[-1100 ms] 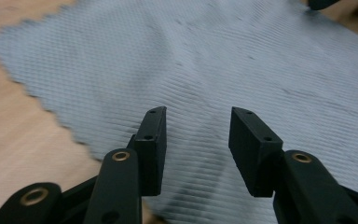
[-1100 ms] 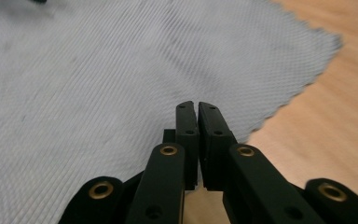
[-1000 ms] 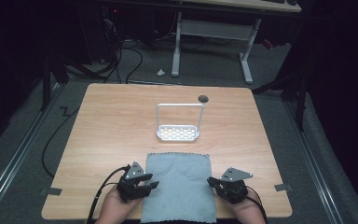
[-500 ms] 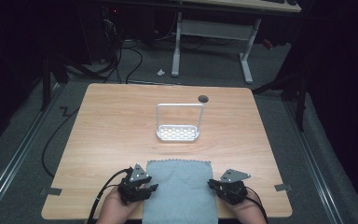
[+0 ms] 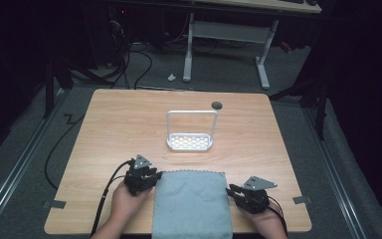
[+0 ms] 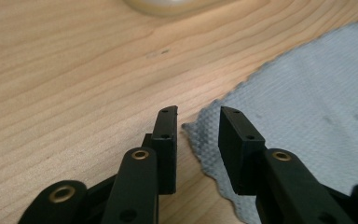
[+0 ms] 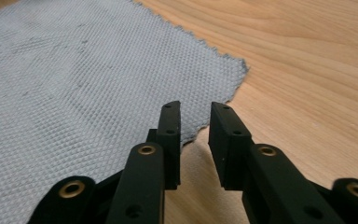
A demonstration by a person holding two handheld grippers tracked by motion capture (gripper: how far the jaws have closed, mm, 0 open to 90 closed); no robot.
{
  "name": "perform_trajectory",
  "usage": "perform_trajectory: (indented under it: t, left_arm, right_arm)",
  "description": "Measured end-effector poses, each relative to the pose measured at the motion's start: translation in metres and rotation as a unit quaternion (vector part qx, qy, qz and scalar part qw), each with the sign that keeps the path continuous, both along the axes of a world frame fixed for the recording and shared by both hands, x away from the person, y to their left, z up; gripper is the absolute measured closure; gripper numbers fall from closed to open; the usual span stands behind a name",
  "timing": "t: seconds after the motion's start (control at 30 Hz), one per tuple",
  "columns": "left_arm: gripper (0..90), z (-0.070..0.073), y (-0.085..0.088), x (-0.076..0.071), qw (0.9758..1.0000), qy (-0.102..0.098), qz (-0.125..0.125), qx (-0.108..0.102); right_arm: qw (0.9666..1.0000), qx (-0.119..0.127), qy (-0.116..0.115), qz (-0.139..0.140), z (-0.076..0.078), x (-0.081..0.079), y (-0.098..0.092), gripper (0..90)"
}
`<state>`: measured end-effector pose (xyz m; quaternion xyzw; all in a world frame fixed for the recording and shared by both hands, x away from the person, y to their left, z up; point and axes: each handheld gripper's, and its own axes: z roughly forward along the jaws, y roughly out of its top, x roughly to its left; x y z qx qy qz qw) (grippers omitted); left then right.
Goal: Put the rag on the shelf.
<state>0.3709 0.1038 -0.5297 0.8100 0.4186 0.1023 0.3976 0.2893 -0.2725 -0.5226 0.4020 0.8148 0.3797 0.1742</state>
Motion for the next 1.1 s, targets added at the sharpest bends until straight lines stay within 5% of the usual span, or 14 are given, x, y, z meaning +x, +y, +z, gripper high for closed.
perform_trajectory:
  t: [0.1, 0.17, 0.27, 0.37, 0.7, 0.77, 0.87, 1.0, 1.1]
  left_arm:
    - [78.2, -0.001, -0.001, -0.003, 0.9998, -0.014, -0.007, 0.011]
    - [82.3, -0.004, -0.001, -0.005, 0.9999, -0.012, -0.01, -0.007]
    - [87.9, -0.004, -0.002, -0.005, 0.9998, -0.014, -0.017, -0.005]
    - [88.7, -0.005, 0.0, -0.004, 0.9997, -0.011, -0.015, -0.014]
    - [88.6, -0.006, 0.002, -0.003, 0.9996, -0.002, -0.015, -0.024]
    - [88.6, -0.006, 0.003, -0.003, 0.9995, 0.001, -0.015, -0.028]
    - [88.7, -0.006, 0.003, -0.003, 0.9995, 0.0, -0.014, -0.028]
    - [88.7, -0.006, 0.003, -0.003, 0.9995, 0.001, -0.014, -0.029]
    - [88.9, -0.006, 0.003, -0.002, 0.9995, 0.003, -0.012, -0.03]
  right_arm:
    - [0.9997, 0.009, -0.007, -0.021, -0.001, 0.002, 0.0, 66.9]
    - [0.9983, 0.029, 0.002, -0.05, 0.001, 0.008, 0.003, 65.9]
    - [0.998, 0.017, 0.0, -0.061, 0.004, 0.017, 0.01, 64.9]
    - [0.9979, -0.005, -0.006, -0.065, 0.009, 0.032, 0.016, 63.7]
    - [0.9974, -0.007, 0.021, -0.069, 0.001, 0.056, 0.02, 60.8]
    - [0.9975, 0.003, 0.025, -0.066, 0.0, 0.057, 0.02, 61.7]
    - [0.9977, -0.023, 0.012, -0.062, -0.006, 0.055, 0.028, 65.0]
    - [0.9977, -0.024, 0.012, -0.062, -0.006, 0.053, 0.03, 71.6]
    - [0.9983, -0.019, 0.013, -0.054, -0.006, 0.053, 0.031, 84.1]
